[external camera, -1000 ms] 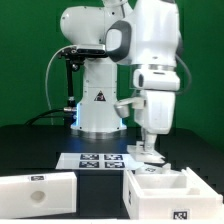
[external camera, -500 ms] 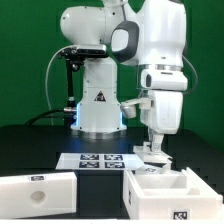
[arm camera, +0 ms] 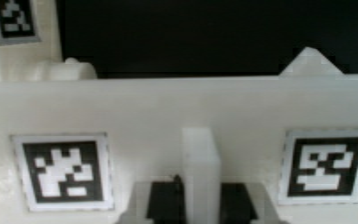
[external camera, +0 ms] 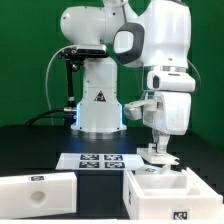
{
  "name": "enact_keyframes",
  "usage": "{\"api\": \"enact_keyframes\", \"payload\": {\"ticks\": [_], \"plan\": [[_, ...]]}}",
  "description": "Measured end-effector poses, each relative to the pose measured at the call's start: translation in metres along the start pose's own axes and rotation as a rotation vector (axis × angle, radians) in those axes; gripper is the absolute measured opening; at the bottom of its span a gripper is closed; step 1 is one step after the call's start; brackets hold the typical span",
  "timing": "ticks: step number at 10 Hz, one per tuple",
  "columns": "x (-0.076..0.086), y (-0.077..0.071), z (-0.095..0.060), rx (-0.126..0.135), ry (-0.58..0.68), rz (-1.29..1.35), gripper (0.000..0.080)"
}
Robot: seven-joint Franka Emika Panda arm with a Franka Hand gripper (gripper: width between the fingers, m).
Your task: Assemble cabinet
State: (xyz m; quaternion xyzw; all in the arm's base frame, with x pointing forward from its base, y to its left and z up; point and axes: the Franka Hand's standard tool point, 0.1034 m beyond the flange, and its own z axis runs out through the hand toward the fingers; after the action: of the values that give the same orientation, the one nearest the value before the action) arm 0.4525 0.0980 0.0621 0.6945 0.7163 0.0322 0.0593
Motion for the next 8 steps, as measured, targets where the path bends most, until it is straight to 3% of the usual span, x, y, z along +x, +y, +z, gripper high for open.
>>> {"api": "enact_keyframes", "payload": {"ticks": [4,8], "plan": [[0.0048,-0.0039,0.0034,0.036,-0.023,0.059,0.0065],[0.0082,-0.0052,0.0041,0.037,-0.022,0.054,0.0065]]}}
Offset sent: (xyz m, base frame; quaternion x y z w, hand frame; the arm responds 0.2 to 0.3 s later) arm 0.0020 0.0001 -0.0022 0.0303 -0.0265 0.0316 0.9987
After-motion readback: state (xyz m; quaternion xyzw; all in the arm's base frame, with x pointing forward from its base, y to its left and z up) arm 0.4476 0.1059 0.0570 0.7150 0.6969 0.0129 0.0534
